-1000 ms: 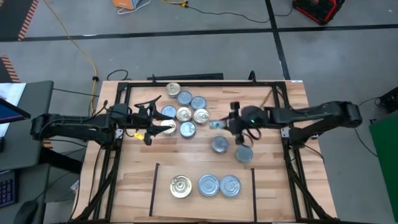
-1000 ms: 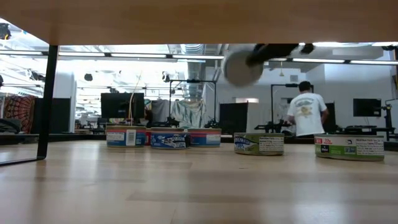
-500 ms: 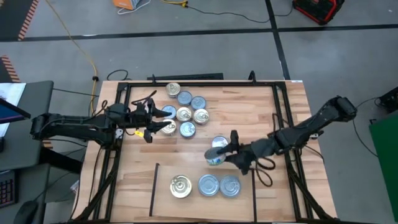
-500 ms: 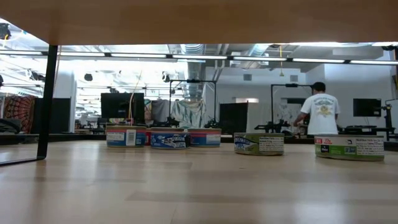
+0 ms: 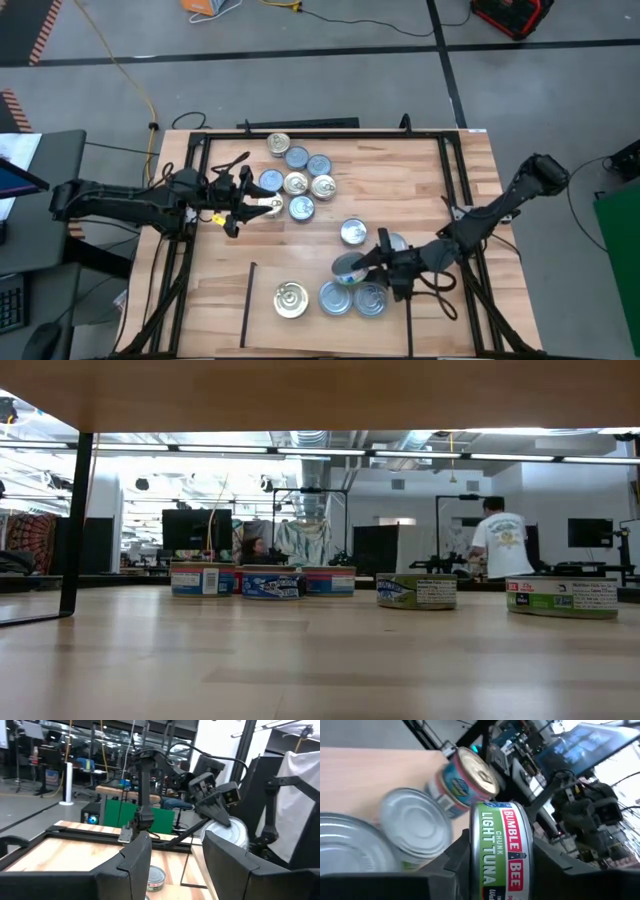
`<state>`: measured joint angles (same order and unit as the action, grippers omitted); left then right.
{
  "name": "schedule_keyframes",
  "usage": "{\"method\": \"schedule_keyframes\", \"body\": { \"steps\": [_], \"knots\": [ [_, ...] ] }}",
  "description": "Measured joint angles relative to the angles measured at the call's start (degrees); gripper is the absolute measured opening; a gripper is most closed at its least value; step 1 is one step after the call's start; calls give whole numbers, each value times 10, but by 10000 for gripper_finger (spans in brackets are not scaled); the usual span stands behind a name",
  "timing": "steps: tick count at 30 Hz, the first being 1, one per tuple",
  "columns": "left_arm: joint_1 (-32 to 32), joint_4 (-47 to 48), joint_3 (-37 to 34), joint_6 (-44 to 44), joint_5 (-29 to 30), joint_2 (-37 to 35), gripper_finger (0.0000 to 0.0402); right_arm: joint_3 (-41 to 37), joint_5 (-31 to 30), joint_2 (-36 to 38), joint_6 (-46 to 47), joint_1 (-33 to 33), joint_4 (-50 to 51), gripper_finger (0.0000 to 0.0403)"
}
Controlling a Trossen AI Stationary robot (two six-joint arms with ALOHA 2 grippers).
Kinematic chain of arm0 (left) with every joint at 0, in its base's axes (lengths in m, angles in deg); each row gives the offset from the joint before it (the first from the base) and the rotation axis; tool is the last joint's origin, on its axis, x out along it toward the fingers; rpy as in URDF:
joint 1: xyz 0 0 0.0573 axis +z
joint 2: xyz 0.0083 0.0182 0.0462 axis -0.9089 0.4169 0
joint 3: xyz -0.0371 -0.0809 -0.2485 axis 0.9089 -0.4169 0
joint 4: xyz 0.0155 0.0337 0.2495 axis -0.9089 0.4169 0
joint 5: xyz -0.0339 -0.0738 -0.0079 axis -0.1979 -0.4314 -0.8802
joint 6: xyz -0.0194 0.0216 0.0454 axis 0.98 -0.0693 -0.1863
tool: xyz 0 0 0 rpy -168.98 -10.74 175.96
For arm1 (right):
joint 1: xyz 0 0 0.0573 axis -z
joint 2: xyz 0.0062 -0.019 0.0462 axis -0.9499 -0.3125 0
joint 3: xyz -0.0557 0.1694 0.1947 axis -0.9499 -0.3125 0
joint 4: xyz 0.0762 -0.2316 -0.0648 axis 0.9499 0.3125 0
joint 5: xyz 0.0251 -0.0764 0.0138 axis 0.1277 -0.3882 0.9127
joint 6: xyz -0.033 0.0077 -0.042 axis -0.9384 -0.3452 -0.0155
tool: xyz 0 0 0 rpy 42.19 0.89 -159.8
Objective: Stack canned seafood by type on shelf
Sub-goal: Put the top green and white tuna can on the top of the green and white tuna can on the shelf
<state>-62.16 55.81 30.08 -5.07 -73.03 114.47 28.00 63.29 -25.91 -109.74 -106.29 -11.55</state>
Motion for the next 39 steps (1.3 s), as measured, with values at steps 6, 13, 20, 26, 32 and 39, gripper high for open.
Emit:
{"method": "schedule_keyframes", "body": {
  "steps": [6,13,20,26,32,39],
  "knots": [
    [-6,-6,0,-7,19,0,168,0,2,-4,18,-15,-9,164],
    [-6,-8,0,-19,28,0,168,1,6,-64,-9,-27,-81,173],
    [-6,-12,0,-21,28,0,168,60,1,-127,-60,-45,-84,167],
    [-6,-9,0,-21,25,0,168,87,-24,-140,-65,-47,-67,184],
    [-6,-9,0,-21,23,0,168,87,-27,-136,-55,-54,-72,165],
    [-6,-8,0,-21,24,0,168,99,-38,-136,-16,-72,-68,188]
  ]
}}
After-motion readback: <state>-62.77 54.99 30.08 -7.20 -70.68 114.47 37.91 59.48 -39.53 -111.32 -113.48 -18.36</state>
